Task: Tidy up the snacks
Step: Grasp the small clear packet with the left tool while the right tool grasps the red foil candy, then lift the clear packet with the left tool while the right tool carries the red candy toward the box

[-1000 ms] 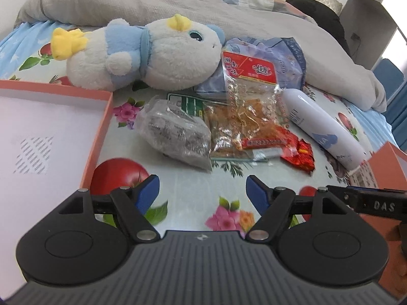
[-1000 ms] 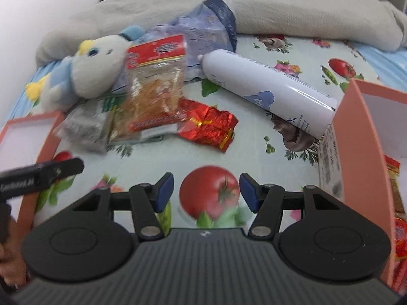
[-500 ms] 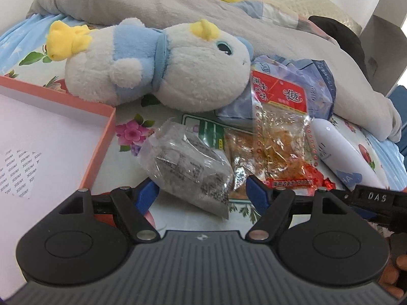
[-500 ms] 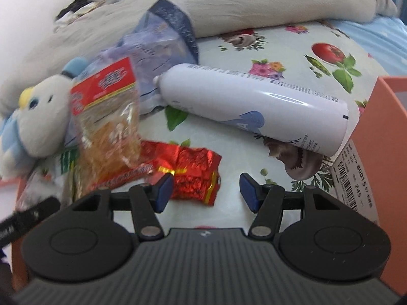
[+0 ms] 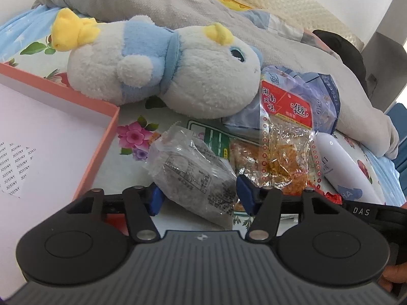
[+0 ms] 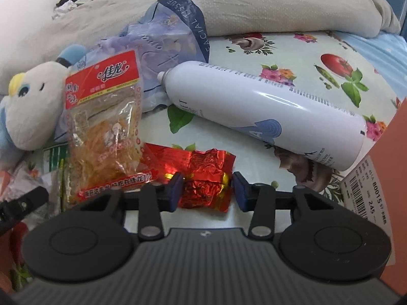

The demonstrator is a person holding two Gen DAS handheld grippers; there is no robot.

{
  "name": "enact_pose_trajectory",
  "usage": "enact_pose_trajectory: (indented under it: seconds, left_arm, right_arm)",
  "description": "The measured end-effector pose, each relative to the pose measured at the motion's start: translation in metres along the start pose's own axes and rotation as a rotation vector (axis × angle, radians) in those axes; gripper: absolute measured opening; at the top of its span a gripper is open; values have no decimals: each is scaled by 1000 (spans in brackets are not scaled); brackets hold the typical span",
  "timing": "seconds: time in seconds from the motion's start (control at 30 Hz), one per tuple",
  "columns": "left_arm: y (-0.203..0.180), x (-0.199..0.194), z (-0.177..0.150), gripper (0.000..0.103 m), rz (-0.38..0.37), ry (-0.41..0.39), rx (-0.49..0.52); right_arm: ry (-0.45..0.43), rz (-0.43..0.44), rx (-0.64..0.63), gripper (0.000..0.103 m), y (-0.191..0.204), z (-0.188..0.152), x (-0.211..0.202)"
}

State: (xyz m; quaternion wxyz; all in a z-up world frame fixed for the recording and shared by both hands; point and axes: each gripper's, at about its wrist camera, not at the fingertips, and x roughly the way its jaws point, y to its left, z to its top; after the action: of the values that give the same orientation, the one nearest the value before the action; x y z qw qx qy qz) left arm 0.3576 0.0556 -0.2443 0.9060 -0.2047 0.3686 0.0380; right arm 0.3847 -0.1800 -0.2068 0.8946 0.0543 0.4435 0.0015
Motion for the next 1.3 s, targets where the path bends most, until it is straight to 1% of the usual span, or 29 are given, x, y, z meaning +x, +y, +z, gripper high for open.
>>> enact_pose_trajectory:
  seconds: [0.03, 0.13, 0.17, 0.3, 0.47, 0.63, 0.8, 1.17, 1.3]
  left_arm:
    - [-1, -1, 0, 57, 2, -4, 6]
    - [-2, -5, -1, 52, -1, -5, 11]
    - [-2, -6, -2, 46, -2, -2, 15]
    - [-5, -12, -8, 42, -18, 7, 21]
    - [-9, -26, -16, 33, -29, 9, 25]
    - [-11, -42, -26, 26, -46, 20, 18]
    - [-14, -61, -40, 22, -59, 38, 29]
    - [-36, -105, -78, 19, -85, 65, 106]
    - [-43, -125, -90, 19, -87, 74, 127]
  right_arm:
    - [3, 0, 1, 40, 0, 0, -1]
    - [8, -5, 3, 39, -3, -3, -5]
    - [9, -4, 5, 39, -4, -4, -7]
    - [9, -7, 1, 39, -7, -11, -18]
    - [11, -3, -9, 39, -12, -23, -33]
    - [4, 12, -9, 39, -18, -35, -50]
    - [-1, 24, -24, 39, -16, -52, -70]
    - [10, 72, -50, 38, -20, -103, -109]
    - [39, 64, -53, 38, -25, -118, -118]
